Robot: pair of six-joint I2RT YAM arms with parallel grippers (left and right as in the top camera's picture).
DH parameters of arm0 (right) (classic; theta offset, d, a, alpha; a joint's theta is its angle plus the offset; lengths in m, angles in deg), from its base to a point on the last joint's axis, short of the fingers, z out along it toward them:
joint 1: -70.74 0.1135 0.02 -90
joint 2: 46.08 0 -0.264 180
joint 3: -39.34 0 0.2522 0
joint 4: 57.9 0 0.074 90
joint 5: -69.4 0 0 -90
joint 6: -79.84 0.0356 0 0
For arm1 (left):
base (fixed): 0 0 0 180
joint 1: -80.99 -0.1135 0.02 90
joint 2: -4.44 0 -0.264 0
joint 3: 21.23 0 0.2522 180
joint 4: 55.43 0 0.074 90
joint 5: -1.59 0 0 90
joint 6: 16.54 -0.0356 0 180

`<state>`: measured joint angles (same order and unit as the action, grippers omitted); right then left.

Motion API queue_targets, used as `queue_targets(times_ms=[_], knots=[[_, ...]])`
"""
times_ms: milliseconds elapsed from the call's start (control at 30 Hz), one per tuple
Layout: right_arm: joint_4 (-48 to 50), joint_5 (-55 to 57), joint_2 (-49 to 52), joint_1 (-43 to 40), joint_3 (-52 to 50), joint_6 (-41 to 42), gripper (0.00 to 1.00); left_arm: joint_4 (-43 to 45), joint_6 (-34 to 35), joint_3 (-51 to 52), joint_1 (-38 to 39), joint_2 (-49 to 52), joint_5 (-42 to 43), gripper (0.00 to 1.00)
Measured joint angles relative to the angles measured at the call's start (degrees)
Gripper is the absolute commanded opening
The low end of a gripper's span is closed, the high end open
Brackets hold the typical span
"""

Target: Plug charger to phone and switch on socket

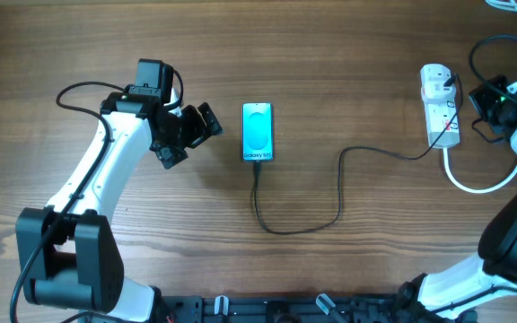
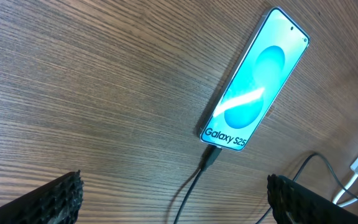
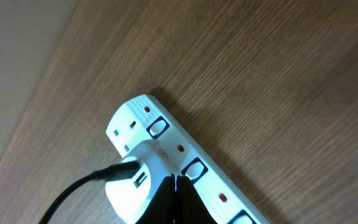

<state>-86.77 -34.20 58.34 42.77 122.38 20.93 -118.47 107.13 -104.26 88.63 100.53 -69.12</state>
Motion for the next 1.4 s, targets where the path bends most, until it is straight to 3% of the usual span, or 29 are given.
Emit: queue_targets(times_ms=[500, 1400], knots=[[4.9, -7.5, 10.9, 0.0, 0.1, 1.4, 0.04, 0.9, 0.0, 0.0, 0.0, 0.0, 0.0, 1.0], [3.7, -10.6, 12.6, -0.2, 2.2, 1.7, 0.04, 0.9, 0.0, 0.0, 0.0, 0.0, -0.5, 1.0]])
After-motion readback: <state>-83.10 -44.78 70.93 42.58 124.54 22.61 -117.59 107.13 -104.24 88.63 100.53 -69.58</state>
